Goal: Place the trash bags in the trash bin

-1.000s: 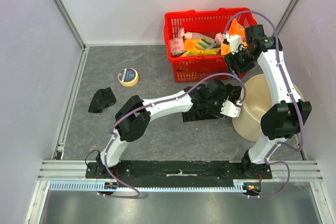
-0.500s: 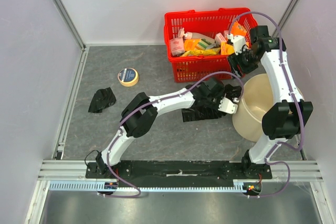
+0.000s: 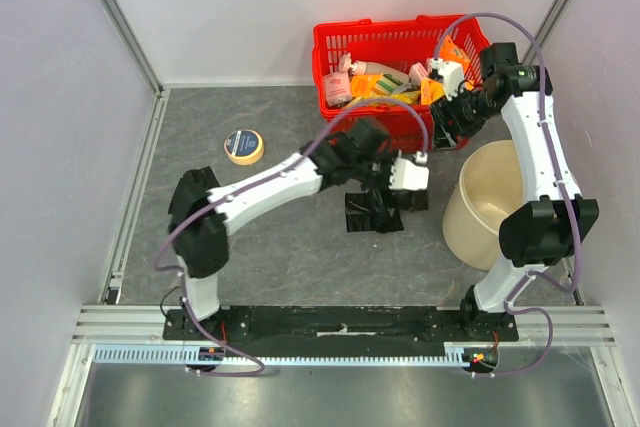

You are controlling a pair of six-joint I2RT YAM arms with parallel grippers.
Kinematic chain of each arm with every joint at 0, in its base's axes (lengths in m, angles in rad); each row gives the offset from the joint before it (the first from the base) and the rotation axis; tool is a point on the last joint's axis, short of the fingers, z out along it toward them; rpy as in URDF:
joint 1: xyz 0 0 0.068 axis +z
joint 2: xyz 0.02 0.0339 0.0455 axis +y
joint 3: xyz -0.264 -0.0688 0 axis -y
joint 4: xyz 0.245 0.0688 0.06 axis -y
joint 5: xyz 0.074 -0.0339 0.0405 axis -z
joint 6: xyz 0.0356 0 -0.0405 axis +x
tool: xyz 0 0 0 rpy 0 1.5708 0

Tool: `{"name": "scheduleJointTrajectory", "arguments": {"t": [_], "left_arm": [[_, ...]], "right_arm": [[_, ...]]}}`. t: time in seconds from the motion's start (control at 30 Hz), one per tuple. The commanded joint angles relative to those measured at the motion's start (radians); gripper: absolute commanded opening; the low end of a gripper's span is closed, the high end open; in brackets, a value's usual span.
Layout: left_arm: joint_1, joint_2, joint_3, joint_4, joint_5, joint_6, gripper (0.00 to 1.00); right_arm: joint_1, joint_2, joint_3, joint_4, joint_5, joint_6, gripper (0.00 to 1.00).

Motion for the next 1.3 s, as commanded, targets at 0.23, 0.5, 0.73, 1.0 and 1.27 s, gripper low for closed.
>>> {"name": "scheduleJointTrajectory", "arguments": {"t": [0.23,0.5,0.73,1.0,1.27], "left_arm": [[0.08,-0.282,0.028,-0.158,0.112,-0.22,0.02],[0.129,-0.328,0.026,-0.154,0.095,-0.282,0.02],[0.132,-0.357,0.023,-0.16,0.12,-0.303,0.02],[0.135,-0.392,0.035,-0.185,0.18,-0.352,0.02],[0.146,-0.426,0.025,-0.211,0.23,-0.363,0.02]], "right_arm": [[0.043,-0.115,-0.052,-0.167,-0.277,-0.307,0.74],[0.173,-0.134,-0.019,-0.164,-0.319,-0.33,0.77],[0.247,-0.123,-0.053,-0.083,-0.252,-0.272,0.79],[0.267,-0.126,-0.119,-0.009,-0.195,-0.253,0.76],[0.269,-0.135,-0.164,0.037,-0.17,-0.243,0.32]]}}
